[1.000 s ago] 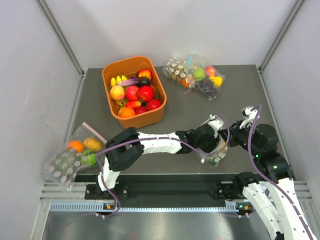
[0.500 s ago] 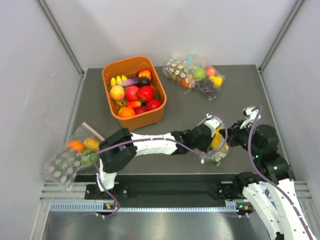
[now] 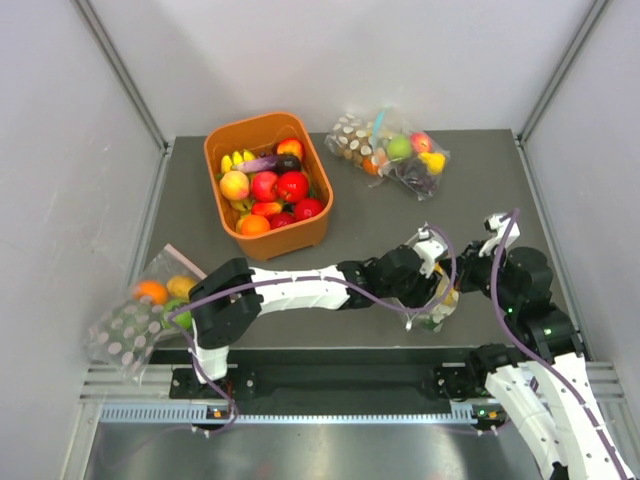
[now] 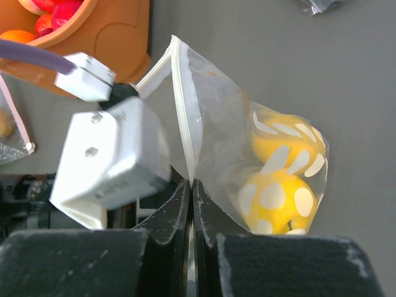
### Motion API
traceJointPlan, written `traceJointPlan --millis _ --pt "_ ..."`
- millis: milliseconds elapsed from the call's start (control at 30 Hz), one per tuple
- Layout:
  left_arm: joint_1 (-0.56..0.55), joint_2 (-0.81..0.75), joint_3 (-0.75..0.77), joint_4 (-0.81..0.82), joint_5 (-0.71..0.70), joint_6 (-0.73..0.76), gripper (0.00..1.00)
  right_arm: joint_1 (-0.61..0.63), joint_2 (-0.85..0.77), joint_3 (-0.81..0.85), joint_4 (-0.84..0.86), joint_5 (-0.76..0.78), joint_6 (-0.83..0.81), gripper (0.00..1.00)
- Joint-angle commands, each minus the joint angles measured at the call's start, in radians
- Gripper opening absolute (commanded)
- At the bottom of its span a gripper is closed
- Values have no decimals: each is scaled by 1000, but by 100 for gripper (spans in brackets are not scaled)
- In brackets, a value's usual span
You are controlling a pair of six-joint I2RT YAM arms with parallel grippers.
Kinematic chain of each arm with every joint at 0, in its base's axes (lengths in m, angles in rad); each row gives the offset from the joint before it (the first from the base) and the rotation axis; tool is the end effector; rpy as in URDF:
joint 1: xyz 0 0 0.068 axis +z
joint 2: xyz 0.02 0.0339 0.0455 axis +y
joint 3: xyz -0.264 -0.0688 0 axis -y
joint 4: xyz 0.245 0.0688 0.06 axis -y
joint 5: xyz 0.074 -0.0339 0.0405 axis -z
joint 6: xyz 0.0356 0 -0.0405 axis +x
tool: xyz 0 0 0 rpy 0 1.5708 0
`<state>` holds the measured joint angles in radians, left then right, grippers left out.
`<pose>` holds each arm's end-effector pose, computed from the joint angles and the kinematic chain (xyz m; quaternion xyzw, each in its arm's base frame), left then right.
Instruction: Open the zip-top bag and remove the fake food
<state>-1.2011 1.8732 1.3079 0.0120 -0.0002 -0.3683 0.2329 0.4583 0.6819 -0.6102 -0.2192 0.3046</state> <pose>0.1557 -0.4018 0.2274 0.3532 0.7987 -0.3441 0.3447 0.1048 0.0328 0.3021 -0.0314 0.8265 0.2348 0.5107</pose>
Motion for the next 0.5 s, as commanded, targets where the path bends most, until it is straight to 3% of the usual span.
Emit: traceJointPlan --millis 0,267,333,433,467 --pt "-20 43 65 42 103 -3 54 3 -4 13 3 24 -12 0" --pt "-26 104 109 40 -32 2 56 2 -1 18 -5 61 4 0" --pt "-23 103 111 29 -79 -4 57 2 6 18 -20 99 14 5" --pt "-11 89 91 3 -191 -21 58 2 29 18 -22 144 39 45" --pt "-5 80 77 5 -207 -30 58 2 39 16 -19 152 48 52"
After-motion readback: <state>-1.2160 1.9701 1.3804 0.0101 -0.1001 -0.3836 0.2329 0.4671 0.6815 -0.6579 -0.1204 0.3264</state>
